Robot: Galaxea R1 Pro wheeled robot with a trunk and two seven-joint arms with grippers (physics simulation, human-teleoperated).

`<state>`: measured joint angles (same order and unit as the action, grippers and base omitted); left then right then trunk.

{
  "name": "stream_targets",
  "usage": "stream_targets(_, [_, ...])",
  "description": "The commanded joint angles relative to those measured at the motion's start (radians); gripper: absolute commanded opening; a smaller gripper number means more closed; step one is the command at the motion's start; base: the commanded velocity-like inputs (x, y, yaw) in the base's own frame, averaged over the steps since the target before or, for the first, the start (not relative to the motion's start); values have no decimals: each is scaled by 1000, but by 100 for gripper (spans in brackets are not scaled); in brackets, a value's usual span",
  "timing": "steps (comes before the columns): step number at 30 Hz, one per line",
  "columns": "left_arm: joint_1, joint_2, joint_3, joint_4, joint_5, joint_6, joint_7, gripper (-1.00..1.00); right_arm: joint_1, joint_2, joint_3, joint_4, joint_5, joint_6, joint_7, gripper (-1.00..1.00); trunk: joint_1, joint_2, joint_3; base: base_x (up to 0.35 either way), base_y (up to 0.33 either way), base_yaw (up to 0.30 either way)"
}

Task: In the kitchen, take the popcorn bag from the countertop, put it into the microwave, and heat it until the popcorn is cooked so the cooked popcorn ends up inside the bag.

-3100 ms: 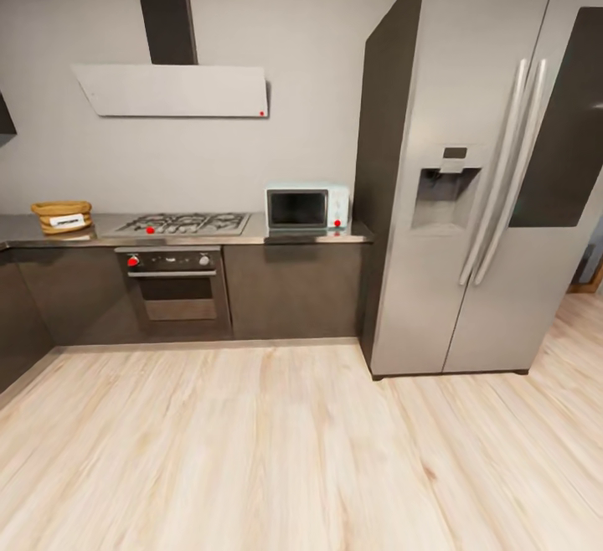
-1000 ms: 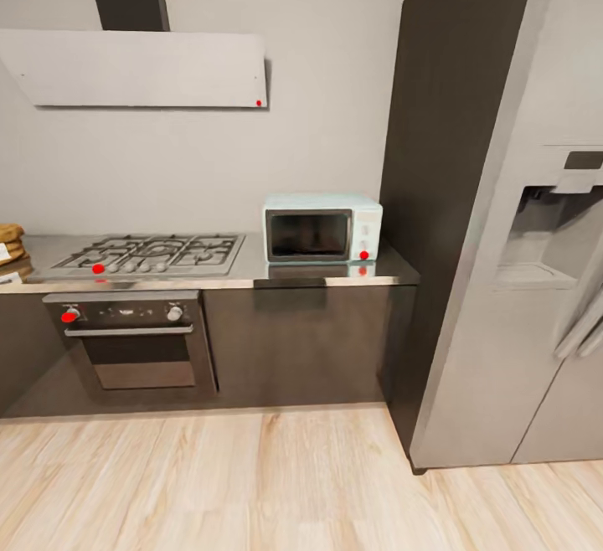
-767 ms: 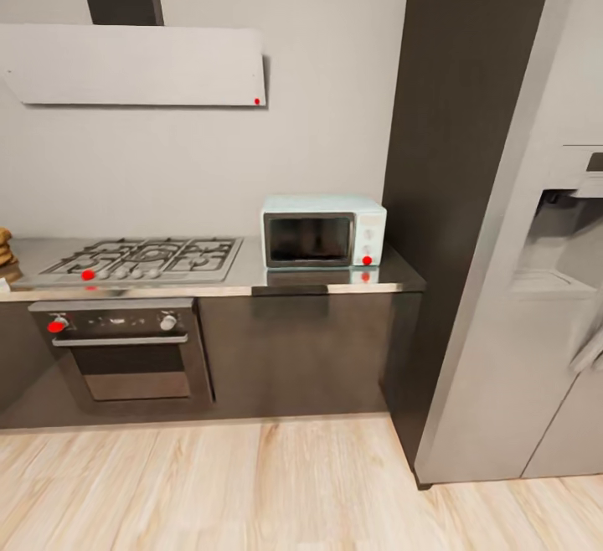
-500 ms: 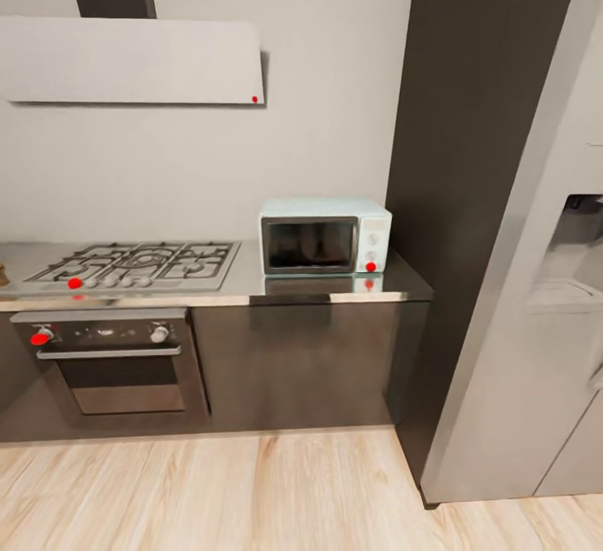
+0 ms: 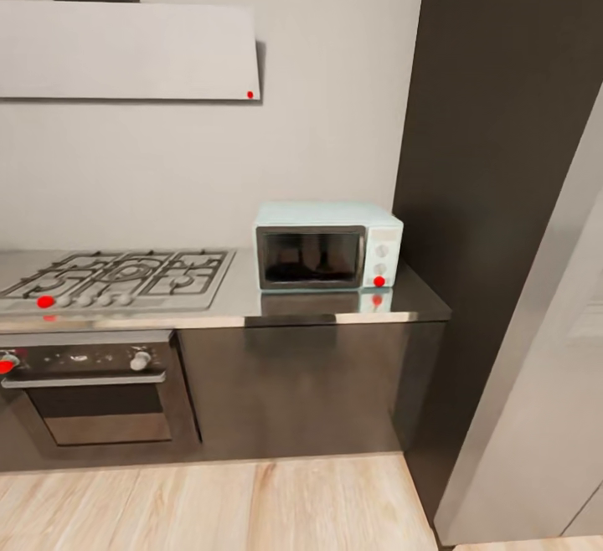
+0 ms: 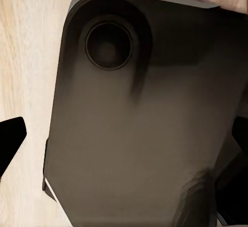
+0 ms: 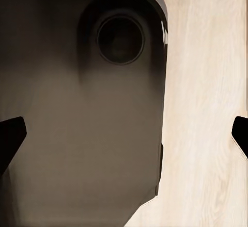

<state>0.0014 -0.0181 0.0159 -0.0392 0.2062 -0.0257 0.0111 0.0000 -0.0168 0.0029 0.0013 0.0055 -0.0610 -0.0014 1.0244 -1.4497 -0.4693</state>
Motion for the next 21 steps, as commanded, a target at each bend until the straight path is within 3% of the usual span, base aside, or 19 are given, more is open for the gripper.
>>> stream_targets(1, [0,0,1,-1,5,-2,1,100,0,0,0,0,1,-3,0,100,1,0,-1,327,0,0])
stream_targets(7, [0,0,1,-1,5,-2,1,100,0,0,2,0,3,-3,0,100,1,0,-1,327,0,9])
stream_targets(14, [0,0,1,-1,5,-3,1,100,0,0,1,0,4,-4,0,100,1,0,-1,327,0,211])
stream_targets(21, [0,0,1,-1,5,-3,1,100,0,0,1,0,4,-5,0,100,1,0,-1,327,0,17])
